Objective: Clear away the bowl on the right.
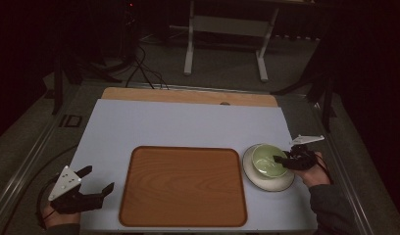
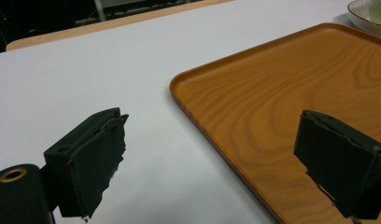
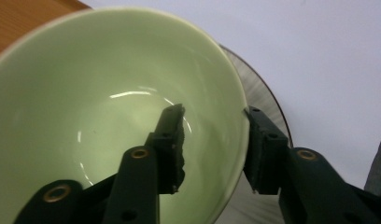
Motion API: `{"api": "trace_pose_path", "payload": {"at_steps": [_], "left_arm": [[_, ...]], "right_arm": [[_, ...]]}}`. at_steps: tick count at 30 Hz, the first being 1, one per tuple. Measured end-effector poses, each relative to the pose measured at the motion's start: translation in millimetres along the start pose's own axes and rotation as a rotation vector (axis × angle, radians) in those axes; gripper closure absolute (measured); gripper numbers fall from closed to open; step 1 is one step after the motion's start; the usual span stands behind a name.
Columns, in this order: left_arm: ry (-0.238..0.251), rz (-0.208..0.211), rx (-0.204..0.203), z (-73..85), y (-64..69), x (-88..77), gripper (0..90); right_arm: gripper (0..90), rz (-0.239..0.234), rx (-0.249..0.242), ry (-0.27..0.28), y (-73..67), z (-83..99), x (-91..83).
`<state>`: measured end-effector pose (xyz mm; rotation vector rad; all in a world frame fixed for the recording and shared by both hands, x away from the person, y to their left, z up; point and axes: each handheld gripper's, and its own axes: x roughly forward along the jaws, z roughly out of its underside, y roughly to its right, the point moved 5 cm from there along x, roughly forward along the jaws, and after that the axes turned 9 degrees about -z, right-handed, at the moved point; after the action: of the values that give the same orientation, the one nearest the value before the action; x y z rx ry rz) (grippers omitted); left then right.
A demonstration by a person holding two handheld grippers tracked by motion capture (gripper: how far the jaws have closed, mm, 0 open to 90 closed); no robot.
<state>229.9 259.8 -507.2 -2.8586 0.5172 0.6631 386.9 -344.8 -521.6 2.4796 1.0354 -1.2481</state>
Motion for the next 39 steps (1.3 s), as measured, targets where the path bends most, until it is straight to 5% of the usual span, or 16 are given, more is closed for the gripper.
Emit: {"api": "trace_pose_path", "payload": {"at_steps": [19,24,39], "left_arm": [[0.001,0.0,-0.003,0.0,-0.4,0.0,8.8],[0.002,0.0,-0.004,0.0,-0.5,0.0,8.8],[0.002,-0.003,-0.006,-0.2,-0.7,0.3,8.9]], "right_arm": [[78.5,-0.054,0.112,-0.11,6.2,-0.8,13.7],[81.2,-0.079,0.131,-0.095,6.6,-3.2,14.4],[83.5,-0.038,0.076,-0.078,-6.4,-15.9,5.1]]}}
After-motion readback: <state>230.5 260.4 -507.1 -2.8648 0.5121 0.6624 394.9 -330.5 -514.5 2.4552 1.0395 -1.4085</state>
